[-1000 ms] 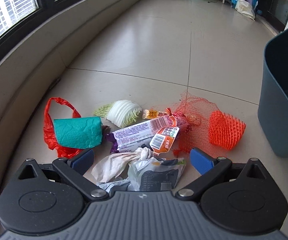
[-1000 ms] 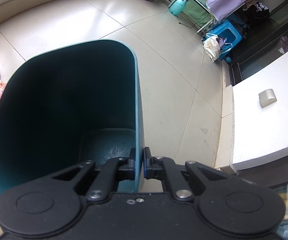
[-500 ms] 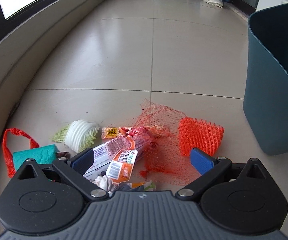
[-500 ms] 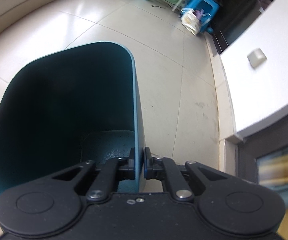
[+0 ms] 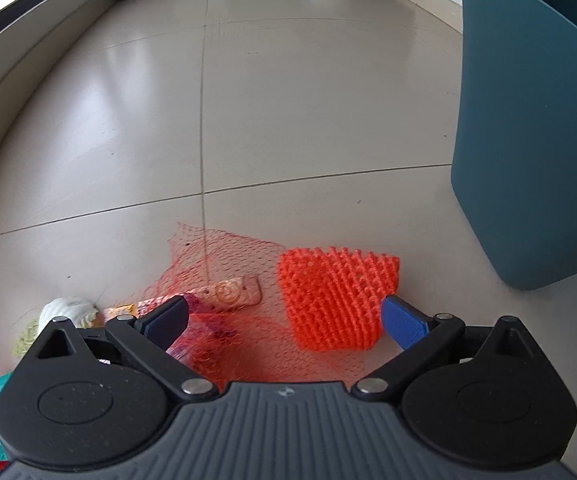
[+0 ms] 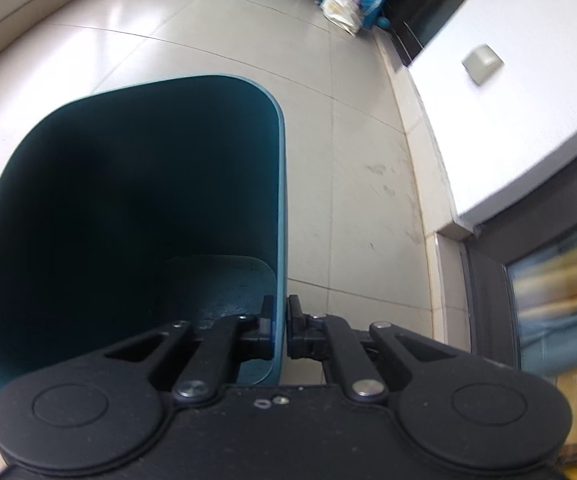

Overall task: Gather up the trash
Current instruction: 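Lower the left tool onto the red mesh bag and close on it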

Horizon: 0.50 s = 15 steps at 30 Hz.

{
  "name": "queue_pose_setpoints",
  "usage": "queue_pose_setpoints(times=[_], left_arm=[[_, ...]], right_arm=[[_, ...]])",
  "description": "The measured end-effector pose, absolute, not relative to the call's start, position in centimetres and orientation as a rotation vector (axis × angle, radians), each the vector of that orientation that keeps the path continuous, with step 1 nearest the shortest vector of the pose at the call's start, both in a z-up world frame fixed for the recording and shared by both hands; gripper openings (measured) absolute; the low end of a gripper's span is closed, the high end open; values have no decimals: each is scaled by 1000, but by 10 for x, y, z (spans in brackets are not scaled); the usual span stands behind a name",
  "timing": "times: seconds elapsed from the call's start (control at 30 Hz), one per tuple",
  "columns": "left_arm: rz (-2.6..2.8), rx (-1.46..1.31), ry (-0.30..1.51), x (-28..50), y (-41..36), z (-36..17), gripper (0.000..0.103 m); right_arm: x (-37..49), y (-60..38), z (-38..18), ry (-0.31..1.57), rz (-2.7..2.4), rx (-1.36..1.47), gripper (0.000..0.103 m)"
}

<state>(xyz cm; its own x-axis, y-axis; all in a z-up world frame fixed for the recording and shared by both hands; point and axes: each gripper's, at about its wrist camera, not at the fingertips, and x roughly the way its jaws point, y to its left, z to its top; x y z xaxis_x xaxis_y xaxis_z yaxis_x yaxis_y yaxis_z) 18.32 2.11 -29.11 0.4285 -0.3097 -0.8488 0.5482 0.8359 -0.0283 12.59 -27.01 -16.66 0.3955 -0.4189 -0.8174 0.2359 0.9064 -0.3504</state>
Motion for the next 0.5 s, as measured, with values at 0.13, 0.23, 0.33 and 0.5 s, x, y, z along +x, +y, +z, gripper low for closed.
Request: queue_pose_setpoints(times=[0.13, 0.23, 0.33, 0.5], left_arm=[[-644, 286, 969, 181, -11, -296, 103], [-697, 313, 958, 176, -34, -303, 103], [-672, 335, 965, 175, -44, -311, 103], [-561, 341, 924, 175, -33, -300, 103]], right_arm=[[122, -279, -168, 1113, -457, -159, 4], [122, -283, -171, 1131, -487, -144, 4], [119, -286, -174, 1145, -518, -119, 4], [116, -287, -177, 1179, -522, -122, 5]])
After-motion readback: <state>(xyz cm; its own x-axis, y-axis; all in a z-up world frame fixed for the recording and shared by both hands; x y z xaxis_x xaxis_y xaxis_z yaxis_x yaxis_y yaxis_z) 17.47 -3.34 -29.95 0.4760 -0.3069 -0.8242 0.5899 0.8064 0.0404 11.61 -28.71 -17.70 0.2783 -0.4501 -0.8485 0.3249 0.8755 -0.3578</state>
